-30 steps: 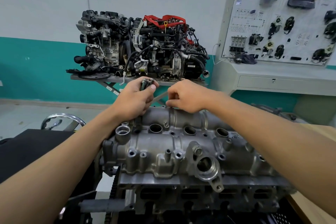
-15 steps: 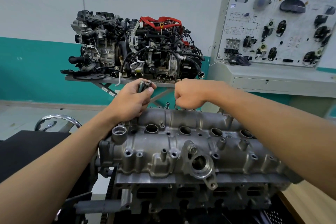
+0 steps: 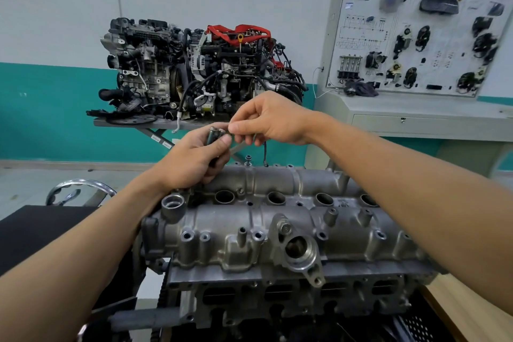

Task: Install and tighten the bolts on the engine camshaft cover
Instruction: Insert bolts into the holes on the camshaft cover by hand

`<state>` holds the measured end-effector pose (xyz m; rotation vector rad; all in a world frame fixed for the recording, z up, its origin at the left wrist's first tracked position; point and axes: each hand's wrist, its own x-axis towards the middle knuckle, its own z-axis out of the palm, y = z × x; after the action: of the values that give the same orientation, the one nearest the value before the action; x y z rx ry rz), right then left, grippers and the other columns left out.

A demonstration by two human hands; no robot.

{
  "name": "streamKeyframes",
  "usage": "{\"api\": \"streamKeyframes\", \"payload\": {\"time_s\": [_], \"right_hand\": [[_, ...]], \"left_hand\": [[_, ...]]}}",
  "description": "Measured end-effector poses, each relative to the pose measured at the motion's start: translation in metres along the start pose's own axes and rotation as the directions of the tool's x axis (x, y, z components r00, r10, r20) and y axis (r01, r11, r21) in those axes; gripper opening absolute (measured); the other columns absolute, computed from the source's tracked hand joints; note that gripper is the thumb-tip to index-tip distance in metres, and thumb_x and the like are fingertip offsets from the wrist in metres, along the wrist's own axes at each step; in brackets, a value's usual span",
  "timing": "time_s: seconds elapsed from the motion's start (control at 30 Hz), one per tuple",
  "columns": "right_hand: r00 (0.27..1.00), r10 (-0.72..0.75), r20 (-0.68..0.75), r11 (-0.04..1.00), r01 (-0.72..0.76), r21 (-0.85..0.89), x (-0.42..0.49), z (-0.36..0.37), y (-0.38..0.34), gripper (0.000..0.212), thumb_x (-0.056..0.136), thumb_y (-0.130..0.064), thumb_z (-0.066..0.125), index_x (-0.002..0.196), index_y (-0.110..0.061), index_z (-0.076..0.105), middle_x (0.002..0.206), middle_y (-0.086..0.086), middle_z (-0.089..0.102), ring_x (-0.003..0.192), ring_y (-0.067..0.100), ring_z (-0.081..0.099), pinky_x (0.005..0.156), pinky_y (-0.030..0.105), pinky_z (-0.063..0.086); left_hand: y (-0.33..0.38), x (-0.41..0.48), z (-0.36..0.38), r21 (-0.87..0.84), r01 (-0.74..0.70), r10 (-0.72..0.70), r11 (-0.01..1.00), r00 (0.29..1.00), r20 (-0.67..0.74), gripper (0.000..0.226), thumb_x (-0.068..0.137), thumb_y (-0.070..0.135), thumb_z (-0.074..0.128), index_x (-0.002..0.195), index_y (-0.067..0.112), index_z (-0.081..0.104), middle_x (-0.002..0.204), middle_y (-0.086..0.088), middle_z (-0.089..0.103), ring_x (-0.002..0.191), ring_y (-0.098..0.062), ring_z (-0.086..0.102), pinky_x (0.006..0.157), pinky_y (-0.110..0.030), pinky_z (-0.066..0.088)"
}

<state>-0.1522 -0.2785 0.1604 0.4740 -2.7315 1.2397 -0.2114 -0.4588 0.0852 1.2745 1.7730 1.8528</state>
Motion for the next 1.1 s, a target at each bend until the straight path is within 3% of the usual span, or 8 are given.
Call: {"api": "streamKeyframes", "payload": {"time_s": [0.13,0.23,0.3,0.37,0.57,0.73,0.97,1.1], "right_hand": [[0.981,0.097,-0.169,0.988,-0.075,0.137,-0.012,-0.032,0.011,0.01,0.092,-0.008,0.066,0.086,-0.006,0.073,0.071,0.005,0.072,0.059,0.01,0.061,0.055,0.019,0.051],[0.968,0.119,-0.22,0.972,-0.159,-0.172,-0.03,-0.06,0.021,0.01,0.092,-0.011,0.068,0.086,-0.007,0.075,0.072,0.005,0.075,0.06,0.01,0.063,0.057,0.021,0.054],[0.972,0.129,-0.198,0.891,-0.201,-0.407,-0.04,-0.068,0.028,0.011,0.092,-0.014,0.069,0.086,-0.007,0.076,0.073,0.004,0.076,0.061,0.012,0.064,0.057,0.023,0.057],[0.973,0.151,-0.176,0.828,-0.221,-0.515,-0.046,-0.07,0.034,0.013,0.091,-0.016,0.069,0.086,-0.006,0.077,0.073,0.004,0.076,0.061,0.013,0.065,0.059,0.024,0.058],[0.978,0.116,-0.176,0.803,-0.197,-0.563,-0.043,-0.062,0.042,0.015,0.091,-0.017,0.068,0.083,-0.008,0.077,0.069,-0.003,0.075,0.055,0.005,0.064,0.054,0.013,0.053],[0.976,0.109,-0.189,0.794,-0.2,-0.574,-0.036,-0.062,0.045,0.016,0.092,-0.017,0.068,0.083,-0.009,0.077,0.068,-0.004,0.075,0.06,0.01,0.067,0.059,0.022,0.059],[0.969,0.133,-0.208,0.826,-0.225,-0.516,-0.041,-0.066,0.053,0.012,0.091,-0.016,0.069,0.086,-0.008,0.077,0.07,-0.001,0.075,0.065,0.014,0.069,0.058,0.017,0.057],[0.986,0.083,-0.143,0.78,-0.154,-0.607,-0.043,-0.052,0.055,0.014,0.09,-0.021,0.07,0.082,-0.013,0.077,0.068,-0.006,0.074,0.067,0.008,0.07,0.062,0.017,0.056]], "left_hand": [[-0.001,0.0,0.0,0.007,0.021,-0.02,1.0,0.999,-0.044,0.019,0.106,0.013,0.039,0.114,0.016,0.056,0.055,0.002,0.04,0.041,-0.009,0.03,0.038,-0.016,0.027],[0.0,0.001,0.001,0.046,0.023,-0.022,0.999,0.999,-0.031,0.017,0.106,0.011,0.039,0.111,0.01,0.055,0.054,0.004,0.039,0.042,-0.009,0.03,0.037,-0.017,0.028],[0.0,0.0,0.002,0.048,0.034,-0.032,0.998,0.999,-0.036,0.017,0.105,0.011,0.04,0.108,0.01,0.056,0.054,0.004,0.038,0.042,-0.009,0.03,0.036,-0.018,0.028],[0.0,0.0,0.002,0.047,0.044,-0.042,0.998,0.998,-0.042,0.016,0.105,0.012,0.041,0.106,0.01,0.057,0.054,0.003,0.036,0.041,-0.009,0.03,0.035,-0.018,0.028],[0.003,-0.001,0.003,0.068,0.07,-0.066,0.995,0.996,-0.066,0.016,0.105,0.012,0.041,0.103,0.01,0.057,0.053,0.003,0.034,0.041,-0.009,0.028,0.036,-0.018,0.025],[0.004,-0.002,0.003,0.087,0.078,-0.073,0.993,0.996,-0.059,0.015,0.104,0.012,0.042,0.102,0.01,0.056,0.053,0.003,0.034,0.041,-0.01,0.028,0.036,-0.019,0.026],[0.001,0.0,0.0,0.108,0.077,-0.075,0.991,0.997,-0.019,0.012,0.102,0.016,0.047,0.101,0.011,0.058,0.052,0.005,0.035,0.042,-0.009,0.029,0.036,-0.019,0.026],[0.003,0.004,0.0,0.137,0.105,-0.107,0.985,0.994,0.007,0.012,0.101,0.017,0.048,0.101,0.011,0.058,0.052,0.005,0.036,0.042,-0.008,0.03,0.036,-0.018,0.028]]}}
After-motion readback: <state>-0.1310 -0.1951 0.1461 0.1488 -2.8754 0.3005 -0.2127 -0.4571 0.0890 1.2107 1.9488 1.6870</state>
